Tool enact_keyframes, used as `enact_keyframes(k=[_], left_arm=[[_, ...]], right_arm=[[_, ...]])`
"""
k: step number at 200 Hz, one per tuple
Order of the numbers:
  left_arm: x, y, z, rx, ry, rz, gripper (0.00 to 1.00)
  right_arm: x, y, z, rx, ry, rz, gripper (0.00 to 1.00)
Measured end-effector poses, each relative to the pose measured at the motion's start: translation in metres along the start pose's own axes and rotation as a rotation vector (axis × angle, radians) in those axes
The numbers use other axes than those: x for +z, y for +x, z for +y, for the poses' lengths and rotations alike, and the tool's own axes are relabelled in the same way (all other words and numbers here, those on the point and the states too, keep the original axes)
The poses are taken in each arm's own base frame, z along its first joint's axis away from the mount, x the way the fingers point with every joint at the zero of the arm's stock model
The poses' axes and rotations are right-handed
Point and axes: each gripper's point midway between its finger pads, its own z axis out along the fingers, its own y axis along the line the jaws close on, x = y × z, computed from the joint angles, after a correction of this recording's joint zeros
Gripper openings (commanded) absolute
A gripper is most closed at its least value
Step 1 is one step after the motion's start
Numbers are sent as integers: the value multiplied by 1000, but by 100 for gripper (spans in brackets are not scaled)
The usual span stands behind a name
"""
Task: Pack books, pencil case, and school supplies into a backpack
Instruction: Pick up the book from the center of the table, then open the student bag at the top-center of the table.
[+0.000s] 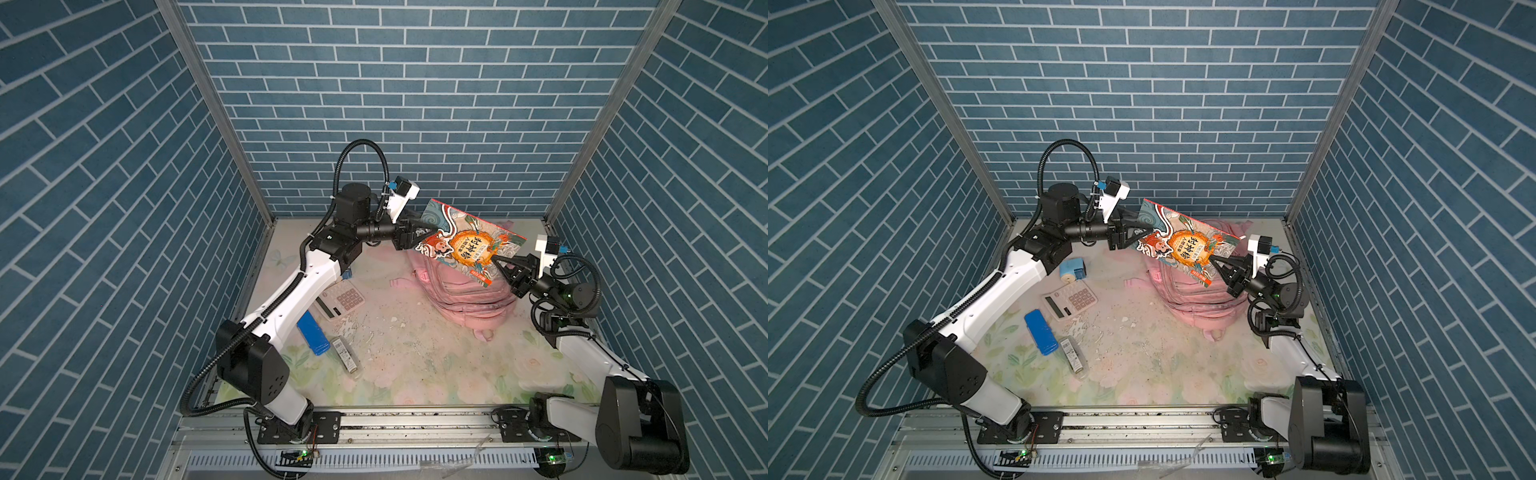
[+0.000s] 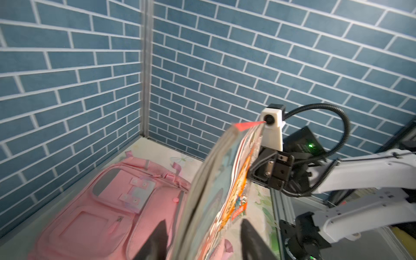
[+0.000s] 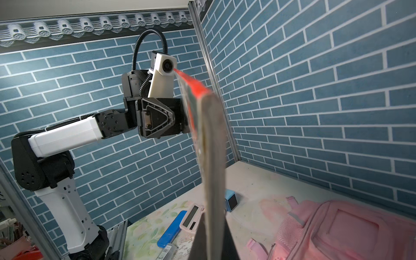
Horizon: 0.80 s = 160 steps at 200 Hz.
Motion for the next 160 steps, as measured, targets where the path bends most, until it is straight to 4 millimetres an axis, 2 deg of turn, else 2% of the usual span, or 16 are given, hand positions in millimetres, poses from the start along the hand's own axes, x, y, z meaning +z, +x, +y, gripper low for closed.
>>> enact_keyframes(k=[25,47,65,75,87,108,121,137,160], left_arm=[[-9,8,40,-24,-196,-6,65],[-21,29,74,-41,-370,15,65],[-21,54,84,-16,-454,60,65],[-10,68,77,32,-469,100,65],[13,85,54,116,-445,159,65],[60,116,5,256,-337,240,65],[83,139,-13,317,-287,287,66],[103,169,-17,378,-274,340,66],[122,218,-6,417,-285,413,66]], right_arm=[[-9,-5,-3,20,110,-21,0],[-22,-15,-8,8,262,-61,0],[-43,-20,-34,70,498,-93,0],[-58,-20,-48,111,633,-104,0],[-77,-16,-59,147,775,-115,0],[-110,-6,-65,187,963,-128,0],[-126,0,-66,202,1049,-135,0],[-142,5,-66,219,1136,-134,0],[-155,9,-64,237,1210,-115,0]])
